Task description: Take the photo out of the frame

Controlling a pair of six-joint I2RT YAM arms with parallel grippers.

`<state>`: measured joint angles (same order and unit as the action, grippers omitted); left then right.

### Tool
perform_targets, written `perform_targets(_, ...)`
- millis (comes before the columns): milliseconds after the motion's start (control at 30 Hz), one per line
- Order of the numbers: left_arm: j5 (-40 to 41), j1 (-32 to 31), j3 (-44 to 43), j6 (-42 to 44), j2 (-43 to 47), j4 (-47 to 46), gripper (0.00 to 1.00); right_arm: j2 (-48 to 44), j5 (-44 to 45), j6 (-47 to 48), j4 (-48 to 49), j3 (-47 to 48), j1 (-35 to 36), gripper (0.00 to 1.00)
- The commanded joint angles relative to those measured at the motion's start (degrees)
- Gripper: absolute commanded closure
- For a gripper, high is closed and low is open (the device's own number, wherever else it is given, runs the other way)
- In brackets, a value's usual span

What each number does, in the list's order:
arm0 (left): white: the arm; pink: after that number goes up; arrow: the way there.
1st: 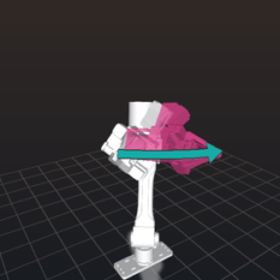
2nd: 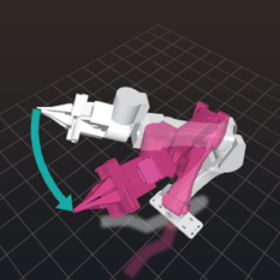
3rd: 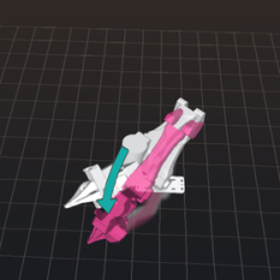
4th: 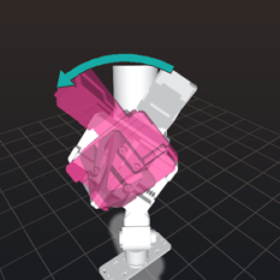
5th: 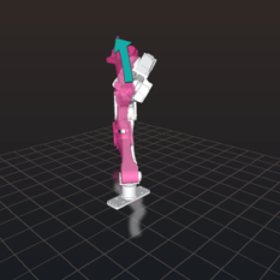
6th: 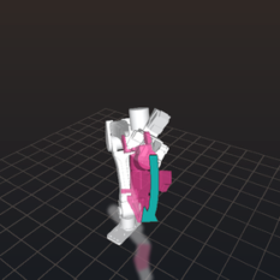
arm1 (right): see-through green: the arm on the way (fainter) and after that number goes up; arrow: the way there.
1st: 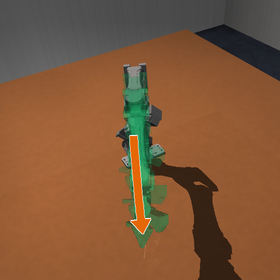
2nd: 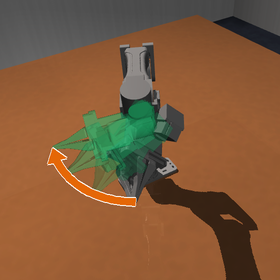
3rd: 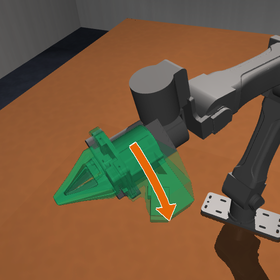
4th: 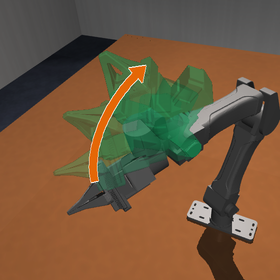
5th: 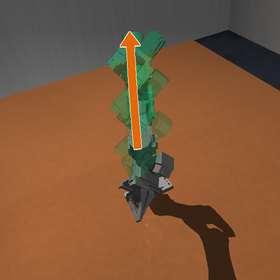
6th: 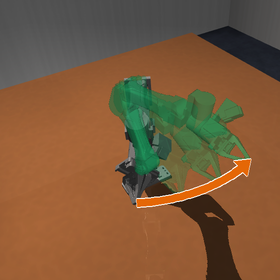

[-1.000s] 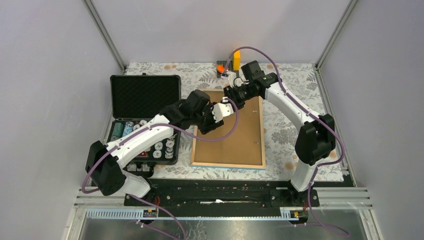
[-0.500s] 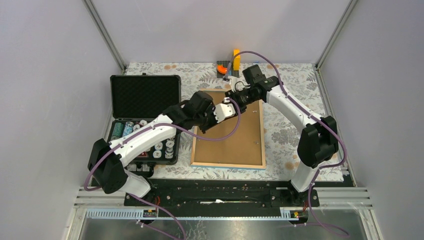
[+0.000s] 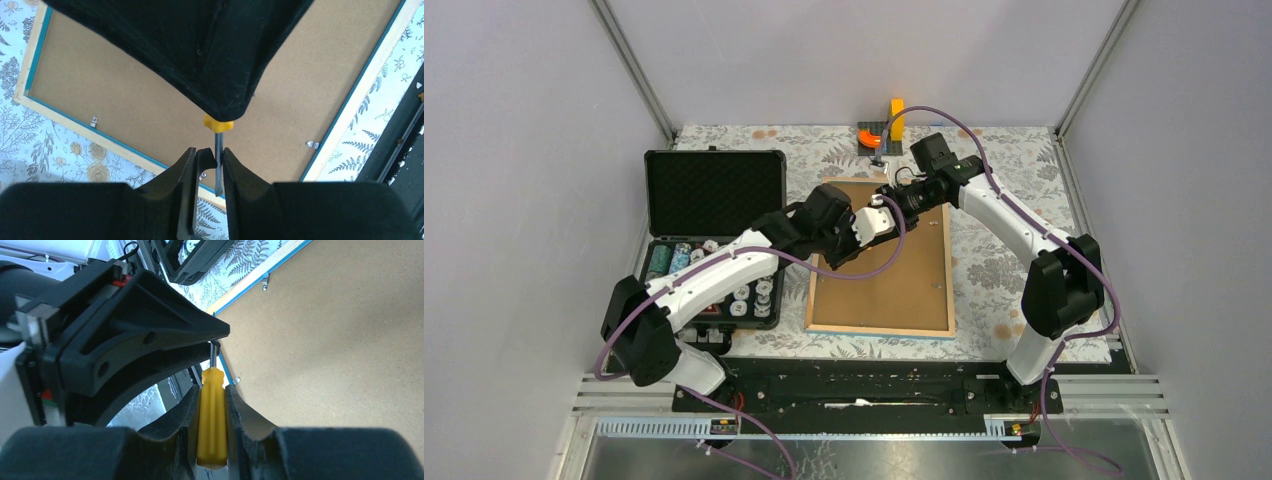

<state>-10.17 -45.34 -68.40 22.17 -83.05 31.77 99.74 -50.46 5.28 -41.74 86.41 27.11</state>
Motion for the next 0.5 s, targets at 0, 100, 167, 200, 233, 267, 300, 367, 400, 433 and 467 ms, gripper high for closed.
perform_targets(0,-2.1,-0.2,-0.3,-1.0,-1.6,-1.7,0.70,-3.7,-4.5,0.1,0.0,0.2,0.6,1.00)
perform_targets(100,-3.0,-0.1,-0.6,-1.1,-2.1,-1.4,0.66,-3.6,-4.6,0.5,-0.3,0.2,0.6,1.00)
perform_targets(167,-3.8,-0.2,-0.6,-1.5,-2.5,-1.4,0.69,-3.7,-5.6,0.4,-0.3,0.2,0.7,1.00)
perform_targets(200,-3.9,-0.2,-0.7,-1.9,-2.7,-1.4,0.76,-3.7,-5.9,0.5,-0.3,0.3,0.7,1.00)
perform_targets(233,-4.4,-0.1,-0.7,-2.5,-2.7,-1.4,0.84,-3.7,-6.0,0.5,-0.3,0.4,0.6,1.00)
perform_targets(267,-5.1,0.0,-0.8,-3.1,-2.6,-1.6,0.93,-3.6,-6.0,0.4,-0.4,0.6,0.6,1.00)
perform_targets(300,-6.0,0.2,-0.7,-3.9,-2.3,-2.2,1.00,-3.6,-5.8,0.3,-0.4,1.1,0.6,0.99)
perform_targets(367,-8.9,1.5,0.1,-6.2,-1.0,-4.1,1.00,-3.3,-5.4,0.1,-1.0,3.0,0.1,0.75)
perform_targets(400,-10.8,2.9,0.4,-7.6,-0.3,-5.3,1.00,-2.9,-5.5,0.0,-1.7,4.4,-0.7,0.60)
perform_targets(433,-13.6,4.2,0.7,-9.2,0.7,-6.4,1.00,-2.4,-6.2,-0.5,-2.2,6.3,-1.9,0.48)
perform_targets(467,-15.7,5.7,0.8,-11.1,1.3,-7.4,1.00,-2.2,-6.7,-1.4,-2.2,8.1,-3.3,0.40)
